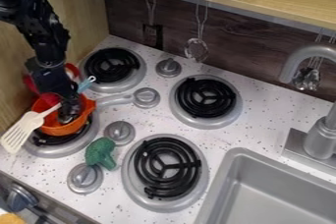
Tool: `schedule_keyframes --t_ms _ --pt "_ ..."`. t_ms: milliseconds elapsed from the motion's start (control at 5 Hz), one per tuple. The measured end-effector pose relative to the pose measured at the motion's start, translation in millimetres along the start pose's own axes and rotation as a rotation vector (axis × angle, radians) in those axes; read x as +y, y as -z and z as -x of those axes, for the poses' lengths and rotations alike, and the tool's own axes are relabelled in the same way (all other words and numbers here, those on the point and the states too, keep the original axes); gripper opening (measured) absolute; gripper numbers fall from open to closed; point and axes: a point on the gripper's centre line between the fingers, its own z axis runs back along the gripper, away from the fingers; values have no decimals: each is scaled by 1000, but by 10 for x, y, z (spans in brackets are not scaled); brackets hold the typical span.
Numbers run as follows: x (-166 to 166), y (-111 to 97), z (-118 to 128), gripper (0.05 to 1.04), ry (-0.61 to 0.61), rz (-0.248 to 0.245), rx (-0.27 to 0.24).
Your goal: Take the blue spatula and put it between the two right burners
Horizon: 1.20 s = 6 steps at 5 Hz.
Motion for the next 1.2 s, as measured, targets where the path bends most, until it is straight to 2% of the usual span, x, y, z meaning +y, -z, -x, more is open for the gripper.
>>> schedule_keyframes --t_ms 200,400,600,800,1000,1200 --pt "-4 19 -9 379 1 8 -7" --pt "33 32 -33 245 -2 17 -25" --pt "53 29 -54 244 26 43 -14" --pt "94 -8 -72 244 55 28 -39" --pt "105 -124 -8 244 99 50 -61" --pt "93 -282 61 244 120 97 -74"
